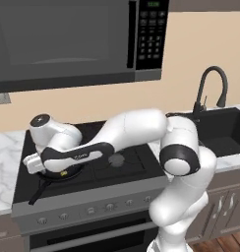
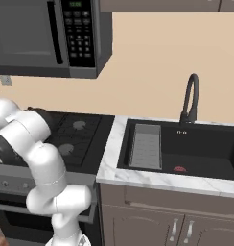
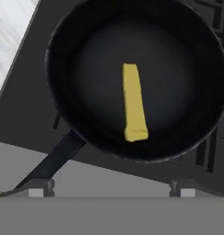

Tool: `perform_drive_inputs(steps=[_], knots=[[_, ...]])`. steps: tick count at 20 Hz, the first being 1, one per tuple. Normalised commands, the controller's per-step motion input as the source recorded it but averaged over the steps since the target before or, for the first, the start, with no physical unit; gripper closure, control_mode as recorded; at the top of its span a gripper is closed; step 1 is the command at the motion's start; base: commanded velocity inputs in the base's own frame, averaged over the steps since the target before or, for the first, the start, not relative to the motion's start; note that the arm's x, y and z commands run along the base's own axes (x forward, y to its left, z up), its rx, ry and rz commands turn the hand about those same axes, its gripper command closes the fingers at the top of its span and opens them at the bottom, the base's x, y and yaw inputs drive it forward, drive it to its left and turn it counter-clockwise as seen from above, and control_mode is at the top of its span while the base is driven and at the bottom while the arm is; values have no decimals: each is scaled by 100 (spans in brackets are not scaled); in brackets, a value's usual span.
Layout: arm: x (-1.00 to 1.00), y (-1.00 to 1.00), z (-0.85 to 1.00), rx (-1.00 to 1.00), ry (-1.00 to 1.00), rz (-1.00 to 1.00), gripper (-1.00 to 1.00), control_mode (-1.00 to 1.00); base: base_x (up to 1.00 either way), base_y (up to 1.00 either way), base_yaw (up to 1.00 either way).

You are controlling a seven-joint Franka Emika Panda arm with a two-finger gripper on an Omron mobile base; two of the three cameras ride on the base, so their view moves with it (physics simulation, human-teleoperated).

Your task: Pick up the butter stick and place it in the pan. Then turn on the burner for the pan.

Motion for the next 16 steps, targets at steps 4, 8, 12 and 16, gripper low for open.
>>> perform_drive_inputs(steps=[4,8,12,16], knots=[[-48,8,28,2,0,-5,-100,-100,0,0,0],[-51,1,32,1,0,-12,-100,-100,0,0,0],[-64,0,22,0,0,-24,-100,-100,0,0,0],[-61,1,19,0,0,-27,-100,-100,0,0,0]])
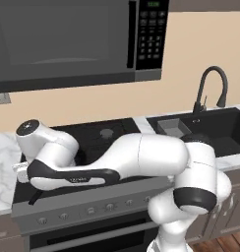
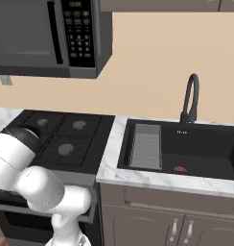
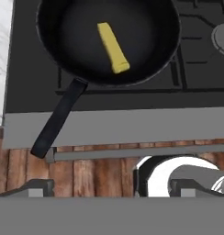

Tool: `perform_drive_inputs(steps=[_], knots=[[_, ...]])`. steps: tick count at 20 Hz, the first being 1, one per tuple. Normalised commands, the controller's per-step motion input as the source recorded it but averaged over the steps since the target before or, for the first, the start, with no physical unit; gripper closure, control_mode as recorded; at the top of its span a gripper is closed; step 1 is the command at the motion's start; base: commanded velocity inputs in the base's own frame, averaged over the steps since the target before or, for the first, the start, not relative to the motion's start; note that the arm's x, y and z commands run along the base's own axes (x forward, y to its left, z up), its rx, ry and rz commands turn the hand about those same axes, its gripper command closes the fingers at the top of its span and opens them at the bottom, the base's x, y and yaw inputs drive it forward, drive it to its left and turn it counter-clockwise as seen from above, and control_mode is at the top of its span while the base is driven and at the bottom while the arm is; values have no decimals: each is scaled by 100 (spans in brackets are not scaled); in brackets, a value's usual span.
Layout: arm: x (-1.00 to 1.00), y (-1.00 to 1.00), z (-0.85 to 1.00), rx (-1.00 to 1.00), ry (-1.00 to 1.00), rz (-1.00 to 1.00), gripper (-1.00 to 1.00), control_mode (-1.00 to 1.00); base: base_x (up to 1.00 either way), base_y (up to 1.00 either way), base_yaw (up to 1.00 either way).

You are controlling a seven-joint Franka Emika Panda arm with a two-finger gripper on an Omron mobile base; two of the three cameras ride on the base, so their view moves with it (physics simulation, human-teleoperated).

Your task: Pick up the butter stick and place it in the pan. Then turn on the burner for the pan.

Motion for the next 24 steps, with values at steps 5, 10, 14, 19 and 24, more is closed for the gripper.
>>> perform_drive_inputs(steps=[5,10,14,19,24], knots=[[-46,0,11,0,0,-32,-100,-100,0,0,0],[-23,0,-14,0,-5,-18,-100,-100,0,0,0],[-3,0,-36,0,-23,0,-100,-100,0,0,0],[0,0,-33,0,-26,5,-100,-100,0,0,0],[0,0,-34,0,-15,5,-100,-100,0,0,0]])
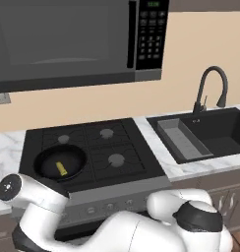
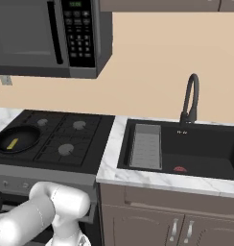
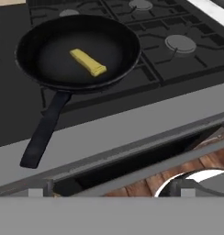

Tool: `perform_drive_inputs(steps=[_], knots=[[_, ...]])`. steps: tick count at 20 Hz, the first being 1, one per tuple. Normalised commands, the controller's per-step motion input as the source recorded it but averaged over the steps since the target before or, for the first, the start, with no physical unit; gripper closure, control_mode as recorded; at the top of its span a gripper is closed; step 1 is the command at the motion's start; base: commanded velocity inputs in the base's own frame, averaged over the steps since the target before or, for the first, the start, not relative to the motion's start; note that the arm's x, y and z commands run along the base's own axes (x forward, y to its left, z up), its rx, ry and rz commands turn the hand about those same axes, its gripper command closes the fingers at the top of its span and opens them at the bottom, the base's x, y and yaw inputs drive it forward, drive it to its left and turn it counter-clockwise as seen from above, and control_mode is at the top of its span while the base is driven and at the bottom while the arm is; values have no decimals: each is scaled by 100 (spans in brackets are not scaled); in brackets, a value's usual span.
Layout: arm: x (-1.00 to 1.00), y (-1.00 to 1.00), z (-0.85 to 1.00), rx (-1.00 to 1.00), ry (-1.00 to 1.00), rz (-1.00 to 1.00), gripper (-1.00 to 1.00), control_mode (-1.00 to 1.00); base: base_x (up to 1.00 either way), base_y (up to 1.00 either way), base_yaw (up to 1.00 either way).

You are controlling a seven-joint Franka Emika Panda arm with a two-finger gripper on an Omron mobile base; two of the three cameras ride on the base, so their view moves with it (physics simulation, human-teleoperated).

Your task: Pick up the butter stick and place it in the pan. Then turn on the burner for the pan.

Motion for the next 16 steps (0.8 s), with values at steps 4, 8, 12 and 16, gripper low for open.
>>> perform_drive_inputs(steps=[4,8,12,16], knots=[[0,0,-34,0,-9,5,-100,-100,0,0,0],[0,0,-35,0,-6,8,-100,-100,0,0,0],[0,0,-31,-1,-4,9,-100,-100,0,0,0],[-1,0,-32,-4,-8,4,-100,-100,0,0,0]])
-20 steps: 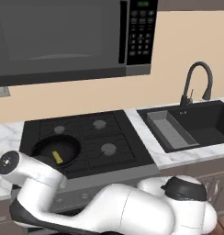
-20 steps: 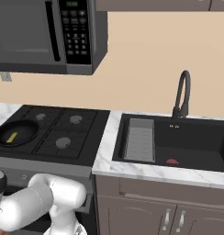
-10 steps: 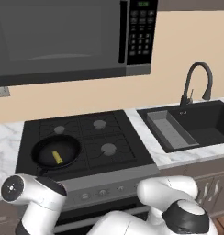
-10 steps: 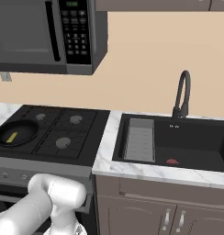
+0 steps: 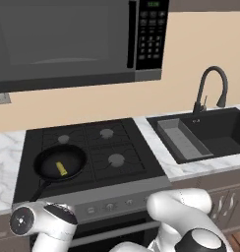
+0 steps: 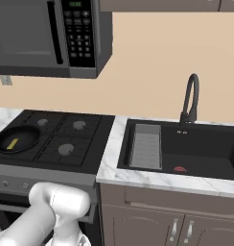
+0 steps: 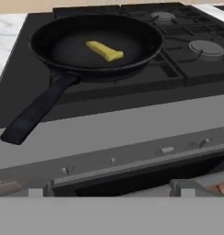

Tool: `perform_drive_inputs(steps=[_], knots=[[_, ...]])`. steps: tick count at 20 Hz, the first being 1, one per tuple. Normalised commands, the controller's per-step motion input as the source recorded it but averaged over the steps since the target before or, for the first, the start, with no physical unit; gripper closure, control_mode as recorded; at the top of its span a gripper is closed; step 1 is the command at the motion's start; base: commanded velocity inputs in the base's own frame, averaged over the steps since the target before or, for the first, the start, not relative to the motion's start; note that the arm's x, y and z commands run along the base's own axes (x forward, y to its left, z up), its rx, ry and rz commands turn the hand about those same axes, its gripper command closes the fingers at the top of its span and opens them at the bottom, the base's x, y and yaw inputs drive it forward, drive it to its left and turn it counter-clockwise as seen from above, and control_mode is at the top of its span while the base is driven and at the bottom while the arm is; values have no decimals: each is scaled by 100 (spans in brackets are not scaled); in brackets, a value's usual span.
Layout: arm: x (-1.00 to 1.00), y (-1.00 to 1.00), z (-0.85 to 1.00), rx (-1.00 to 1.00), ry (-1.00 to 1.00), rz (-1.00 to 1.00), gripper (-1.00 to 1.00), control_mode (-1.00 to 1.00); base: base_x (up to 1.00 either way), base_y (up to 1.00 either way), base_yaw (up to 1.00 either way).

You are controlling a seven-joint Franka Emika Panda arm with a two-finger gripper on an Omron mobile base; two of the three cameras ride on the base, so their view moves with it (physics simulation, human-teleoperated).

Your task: Pick up the butter stick and place it in the pan. Then turn on the burner for the pan.

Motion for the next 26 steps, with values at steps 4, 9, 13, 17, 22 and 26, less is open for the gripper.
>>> perform_drive_inputs(steps=[4,9,13,17,22,26], knots=[[-6,0,-34,-5,-11,1,-100,-100,0,0,0],[0,0,-39,-6,-12,0,-100,-100,0,0,0],[0,0,-30,-3,-10,0,-100,-100,0,0,0],[0,0,-30,-2,-8,0,-100,-100,0,0,0],[0,0,-21,0,-7,0,-100,-100,0,0,0],[0,0,-18,0,-6,0,-100,-100,0,0,0]])
